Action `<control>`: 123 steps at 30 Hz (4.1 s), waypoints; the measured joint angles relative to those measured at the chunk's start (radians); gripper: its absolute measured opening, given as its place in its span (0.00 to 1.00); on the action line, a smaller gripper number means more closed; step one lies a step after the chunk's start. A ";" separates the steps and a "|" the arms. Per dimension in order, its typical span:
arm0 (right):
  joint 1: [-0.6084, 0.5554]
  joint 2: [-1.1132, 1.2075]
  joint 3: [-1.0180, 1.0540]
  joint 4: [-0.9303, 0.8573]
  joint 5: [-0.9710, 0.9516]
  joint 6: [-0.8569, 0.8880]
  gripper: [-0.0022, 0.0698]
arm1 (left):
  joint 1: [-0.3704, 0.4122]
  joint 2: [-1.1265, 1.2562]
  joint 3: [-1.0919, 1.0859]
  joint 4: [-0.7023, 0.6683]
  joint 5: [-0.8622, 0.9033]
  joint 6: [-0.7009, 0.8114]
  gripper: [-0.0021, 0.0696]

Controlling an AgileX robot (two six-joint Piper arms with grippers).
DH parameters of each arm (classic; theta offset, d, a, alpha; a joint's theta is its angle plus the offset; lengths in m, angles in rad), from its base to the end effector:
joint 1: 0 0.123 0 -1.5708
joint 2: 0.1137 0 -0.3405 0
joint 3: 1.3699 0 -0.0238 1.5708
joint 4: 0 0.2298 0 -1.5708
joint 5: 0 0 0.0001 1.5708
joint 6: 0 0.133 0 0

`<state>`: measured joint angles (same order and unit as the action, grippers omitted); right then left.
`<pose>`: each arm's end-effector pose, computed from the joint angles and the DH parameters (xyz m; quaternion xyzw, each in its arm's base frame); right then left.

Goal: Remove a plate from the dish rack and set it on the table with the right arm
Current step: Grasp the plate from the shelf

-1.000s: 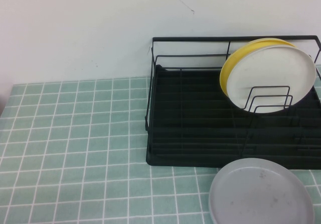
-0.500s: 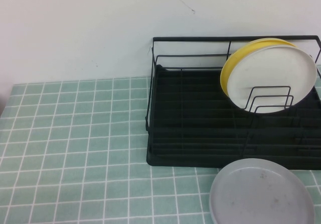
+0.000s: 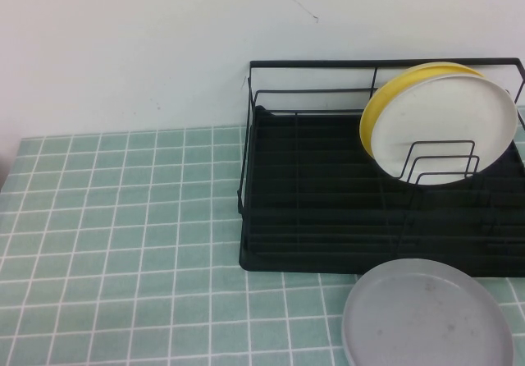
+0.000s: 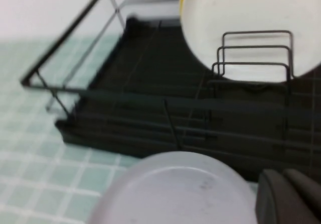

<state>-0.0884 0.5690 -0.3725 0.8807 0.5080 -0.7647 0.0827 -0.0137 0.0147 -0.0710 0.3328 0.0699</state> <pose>0.0819 0.0429 0.2827 -0.0442 0.8364 0.1516 0.5248 0.0172 -0.0017 0.1680 -0.0244 0.7881 0.0171 0.6149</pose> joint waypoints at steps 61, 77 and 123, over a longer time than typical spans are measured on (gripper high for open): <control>0.000 1.205 -0.955 0.032 0.068 -1.013 0.49 | 0.000 0.000 0.000 0.000 0.000 0.000 0.02; 0.000 1.277 -0.959 0.084 -0.023 -1.106 0.49 | 0.000 0.000 0.000 0.000 0.000 0.000 0.02; -0.002 1.131 -0.961 0.195 -0.028 -1.176 0.10 | 0.000 0.000 0.000 0.000 0.000 0.000 0.02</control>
<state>-0.0901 1.6998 -1.3336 1.0752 0.4802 -1.9410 0.0827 -0.0137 0.0147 -0.0710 0.3328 0.0699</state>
